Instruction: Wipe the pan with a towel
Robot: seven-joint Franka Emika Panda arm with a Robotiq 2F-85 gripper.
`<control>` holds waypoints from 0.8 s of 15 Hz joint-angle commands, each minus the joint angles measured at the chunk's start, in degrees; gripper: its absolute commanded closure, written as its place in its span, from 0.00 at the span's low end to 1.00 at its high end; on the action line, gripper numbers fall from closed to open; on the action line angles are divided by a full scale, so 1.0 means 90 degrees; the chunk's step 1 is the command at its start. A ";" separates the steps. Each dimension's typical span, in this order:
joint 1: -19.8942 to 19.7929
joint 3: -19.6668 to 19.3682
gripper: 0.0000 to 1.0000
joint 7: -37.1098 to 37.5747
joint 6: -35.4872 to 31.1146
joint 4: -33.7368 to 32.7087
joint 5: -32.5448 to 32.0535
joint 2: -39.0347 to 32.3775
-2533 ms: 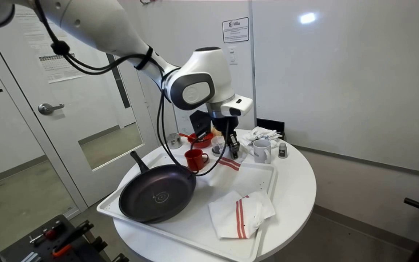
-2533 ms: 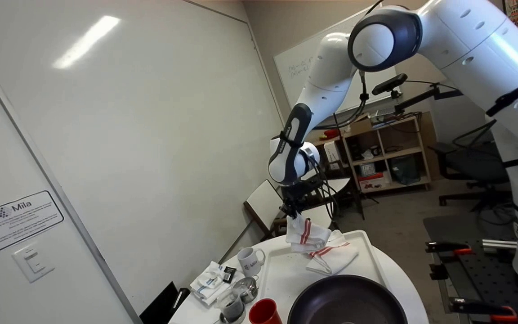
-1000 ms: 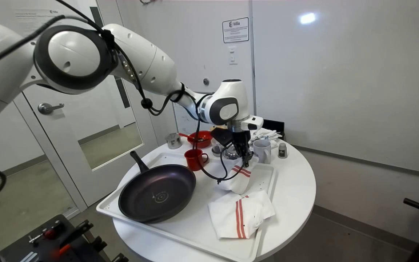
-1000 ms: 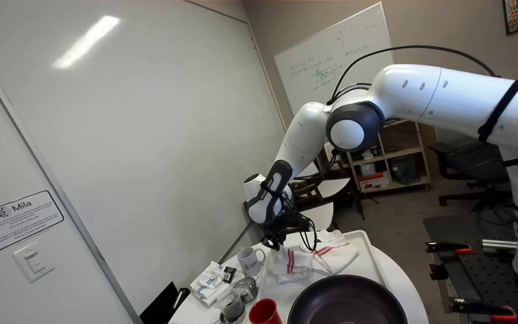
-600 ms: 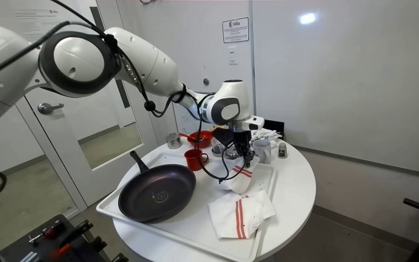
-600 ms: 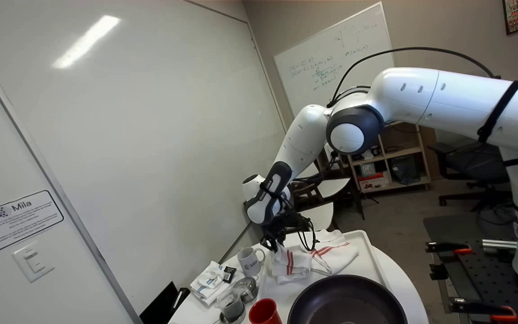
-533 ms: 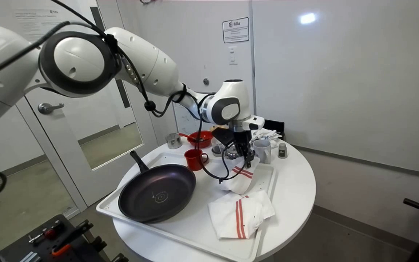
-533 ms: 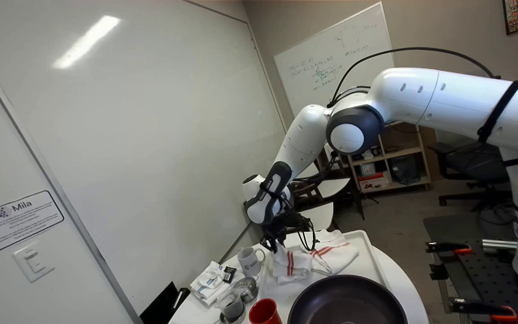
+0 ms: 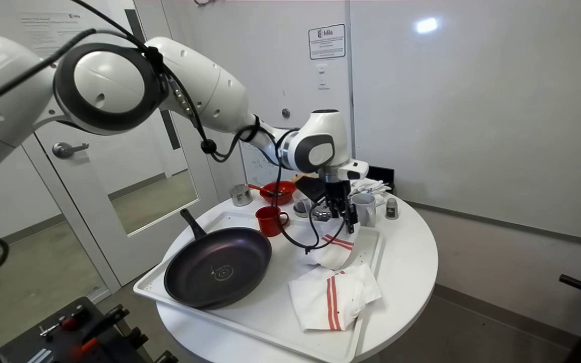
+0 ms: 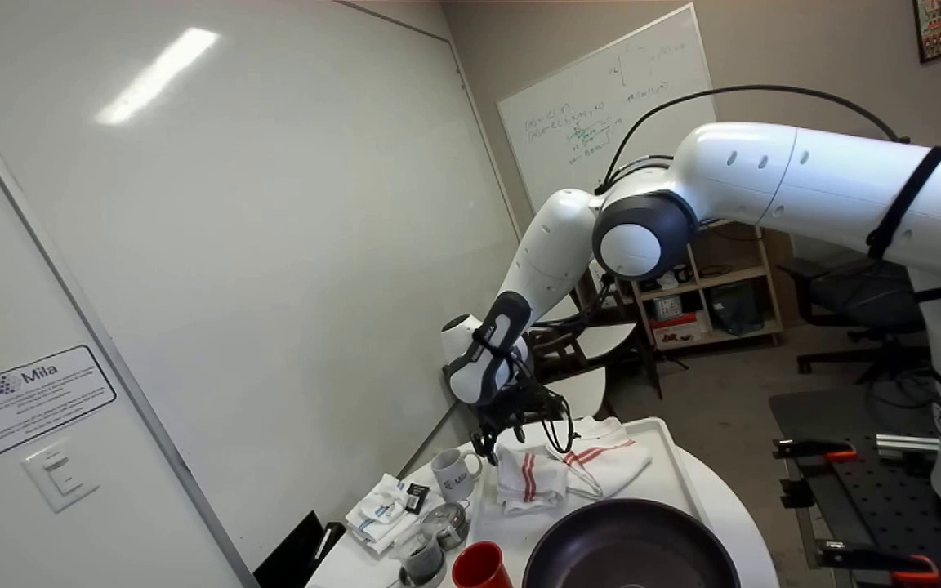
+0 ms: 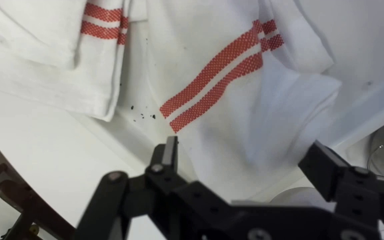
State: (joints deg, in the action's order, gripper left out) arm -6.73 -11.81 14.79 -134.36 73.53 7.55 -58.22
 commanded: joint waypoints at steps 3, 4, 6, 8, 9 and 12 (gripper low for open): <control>-0.0014 0.0001 0.00 0.0073 0.0029 0.0237 -0.0242 0.0286; -0.0008 -0.0009 0.00 0.0074 0.0010 0.0281 -0.0260 0.0332; 0.0007 -0.0005 0.00 0.0055 -0.0070 0.0433 -0.0282 0.0464; 0.0032 -0.0015 0.00 0.0045 -0.0119 0.0622 -0.0325 0.0630; 0.0036 -0.0009 0.00 0.0029 -0.0109 0.0743 -0.0335 0.0746; 0.0060 0.0008 0.00 -0.0125 -0.0119 0.1272 -0.0410 0.1230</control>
State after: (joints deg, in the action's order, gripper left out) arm -6.59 -12.05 14.55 -134.59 77.60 5.75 -53.32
